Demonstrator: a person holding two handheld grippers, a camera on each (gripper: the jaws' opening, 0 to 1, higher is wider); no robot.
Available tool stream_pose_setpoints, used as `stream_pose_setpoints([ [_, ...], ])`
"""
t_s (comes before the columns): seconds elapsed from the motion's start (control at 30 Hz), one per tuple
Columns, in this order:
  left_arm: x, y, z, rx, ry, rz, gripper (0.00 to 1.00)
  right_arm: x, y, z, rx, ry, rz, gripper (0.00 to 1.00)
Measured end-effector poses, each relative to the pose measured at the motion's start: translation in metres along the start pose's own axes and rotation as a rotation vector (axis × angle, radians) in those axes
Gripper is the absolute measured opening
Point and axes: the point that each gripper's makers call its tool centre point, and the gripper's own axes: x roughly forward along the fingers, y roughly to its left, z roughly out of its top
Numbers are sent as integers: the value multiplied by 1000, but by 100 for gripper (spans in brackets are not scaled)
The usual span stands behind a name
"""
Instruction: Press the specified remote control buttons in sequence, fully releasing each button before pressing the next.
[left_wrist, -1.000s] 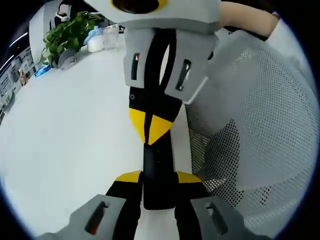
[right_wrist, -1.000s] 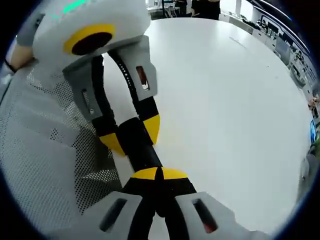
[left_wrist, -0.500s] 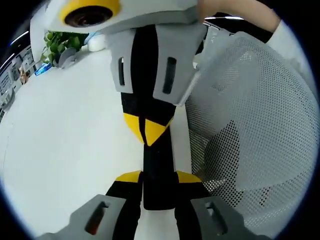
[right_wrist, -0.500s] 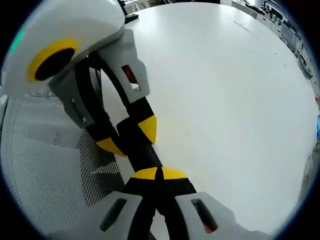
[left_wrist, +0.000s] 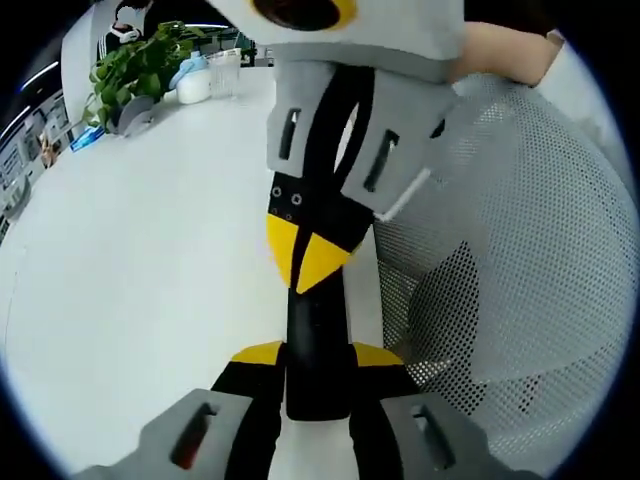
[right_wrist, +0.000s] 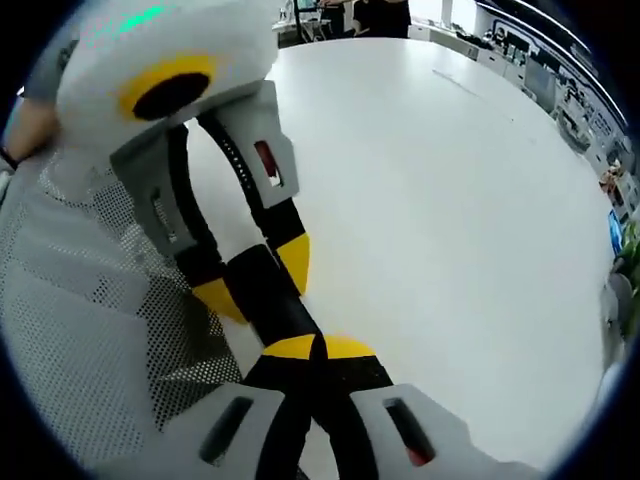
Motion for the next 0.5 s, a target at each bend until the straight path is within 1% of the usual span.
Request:
stream_pose_setpoints([
  [0.03, 0, 0, 0, 0, 0, 0, 19, 0, 0, 2, -27, -10, -18, 0],
  [0.07, 0, 0, 0, -1, 0, -1, 19, -1, 2, 2, -59, 3, -18, 0],
  [0.1, 0, 0, 0, -1, 1, -1, 19, 0, 8, 2, -104, 20, 4, 0],
  [0.17, 0, 0, 0, 0, 2, -1, 19, 3, 13, 6, -138, 11, 10, 0],
  [0.2, 0, 0, 0, 0, 2, -1, 19, 3, 13, 5, -139, 17, -2, 0],
  [0.23, 0, 0, 0, 0, 0, 0, 19, 3, 11, 5, -162, 26, -12, 0],
  [0.43, 0, 0, 0, -10, -11, 0, 19, 2, 11, 4, -172, 12, -13, 0],
  [0.5, 0, 0, 0, -10, -11, 0, 19, 3, 11, 4, -207, 10, -19, 0],
])
